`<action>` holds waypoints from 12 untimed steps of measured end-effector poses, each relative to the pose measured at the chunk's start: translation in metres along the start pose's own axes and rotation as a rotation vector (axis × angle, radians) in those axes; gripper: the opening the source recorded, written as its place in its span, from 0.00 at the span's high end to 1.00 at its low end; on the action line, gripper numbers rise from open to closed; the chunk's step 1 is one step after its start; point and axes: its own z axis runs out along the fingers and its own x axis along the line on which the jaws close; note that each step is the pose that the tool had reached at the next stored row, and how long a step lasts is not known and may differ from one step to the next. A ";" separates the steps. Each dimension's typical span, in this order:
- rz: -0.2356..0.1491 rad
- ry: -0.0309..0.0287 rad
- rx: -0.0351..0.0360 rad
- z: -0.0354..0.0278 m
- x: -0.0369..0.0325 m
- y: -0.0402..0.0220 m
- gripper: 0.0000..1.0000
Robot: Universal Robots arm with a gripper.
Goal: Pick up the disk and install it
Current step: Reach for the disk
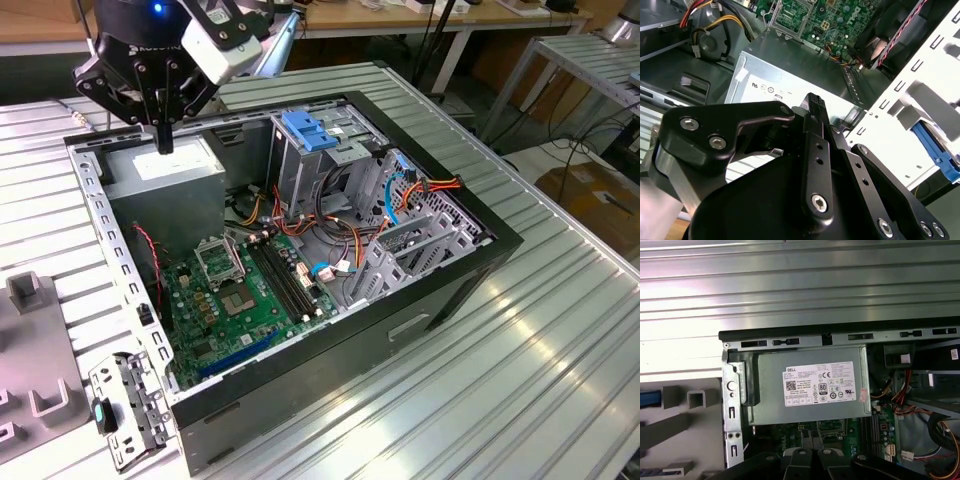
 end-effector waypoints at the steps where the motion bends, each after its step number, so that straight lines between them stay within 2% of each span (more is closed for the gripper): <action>1: 0.000 0.0000 0.0000 0.0000 0.0004 0.0000 0.89; 12: 0.000 0.0006 0.0001 0.0000 0.0048 -0.0004 0.89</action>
